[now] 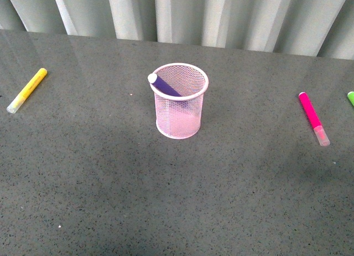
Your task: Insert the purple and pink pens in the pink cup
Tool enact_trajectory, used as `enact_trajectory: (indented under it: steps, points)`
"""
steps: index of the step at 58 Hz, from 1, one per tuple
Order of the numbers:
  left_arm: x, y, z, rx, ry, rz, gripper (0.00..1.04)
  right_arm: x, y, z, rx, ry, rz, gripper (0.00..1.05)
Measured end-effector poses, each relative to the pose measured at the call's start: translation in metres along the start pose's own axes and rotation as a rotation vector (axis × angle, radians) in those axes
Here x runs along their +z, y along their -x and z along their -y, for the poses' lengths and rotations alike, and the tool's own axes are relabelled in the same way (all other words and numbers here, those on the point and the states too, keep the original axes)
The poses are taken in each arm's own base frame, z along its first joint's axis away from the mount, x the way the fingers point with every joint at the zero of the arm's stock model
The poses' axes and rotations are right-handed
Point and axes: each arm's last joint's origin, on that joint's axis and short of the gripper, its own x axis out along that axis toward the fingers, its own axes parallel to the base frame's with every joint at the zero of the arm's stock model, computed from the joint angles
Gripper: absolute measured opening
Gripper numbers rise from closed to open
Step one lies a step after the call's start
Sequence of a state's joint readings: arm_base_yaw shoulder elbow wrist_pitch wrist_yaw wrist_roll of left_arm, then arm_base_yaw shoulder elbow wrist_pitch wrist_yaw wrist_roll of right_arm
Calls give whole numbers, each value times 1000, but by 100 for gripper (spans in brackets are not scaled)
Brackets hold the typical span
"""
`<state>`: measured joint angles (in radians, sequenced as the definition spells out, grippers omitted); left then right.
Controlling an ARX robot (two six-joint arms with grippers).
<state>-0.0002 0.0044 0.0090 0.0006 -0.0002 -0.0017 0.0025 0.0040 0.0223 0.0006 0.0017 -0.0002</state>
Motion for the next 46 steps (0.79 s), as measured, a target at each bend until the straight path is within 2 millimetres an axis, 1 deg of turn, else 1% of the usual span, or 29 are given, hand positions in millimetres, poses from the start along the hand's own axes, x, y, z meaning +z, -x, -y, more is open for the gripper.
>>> enact_trajectory:
  steps: [2, 3, 9, 12, 17, 20, 21, 22, 24, 26, 29, 32, 34, 38, 39, 41, 46]
  points:
    - [0, 0, 0, 0, 0, 0, 4, 0, 0, 0, 0, 0, 0, 98]
    - [0, 0, 0, 0, 1, 0, 7, 0, 0, 0, 0, 0, 0, 98]
    - [0, 0, 0, 0, 0, 0, 34, 0, 0, 0, 0, 0, 0, 98]
    - [0, 0, 0, 0, 0, 0, 41, 0, 0, 0, 0, 0, 0, 98]
    - [0, 0, 0, 0, 0, 0, 57, 0, 0, 0, 0, 0, 0, 98]
    - [0, 0, 0, 0, 0, 0, 64, -2, -1, 0, -72, -30, -77, 98]
    - [0, 0, 0, 0, 0, 0, 68, -2, -2, 2, -147, -50, -127, 98]
    - [0, 0, 0, 0, 0, 0, 71, -2, -3, 3, -173, -55, -147, 98]
    - [0, 0, 0, 1, 0, 0, 77, -2, -9, 7, -271, -72, -208, 98]
    - [0, 0, 0, 0, 0, 1, 82, 0, -15, 10, -309, -80, -235, 98]
    - [0, 0, 0, 0, 0, 1, 91, 5, -27, 16, -333, -101, -265, 98]
    - [0, 0, 0, 0, 0, 1, 99, 10, -40, 20, -321, -123, -303, 98]
    - [0, 0, 0, 0, 0, 1, 99, 14, -50, 22, -300, -135, -340, 98]
    - [0, 0, 0, 0, 0, 1, 98, 18, -77, 25, -245, -171, -449, 98]
    - [0, 0, 0, 0, 0, 1, 98, 18, -81, 25, -229, -180, -471, 98]
    - [0, 0, 0, 0, 0, 1, 98, 16, -96, 25, -194, -202, -557, 98]
    - [0, 0, 0, 0, 0, 1, 98, 9, -121, 23, -131, -220, -676, 98]
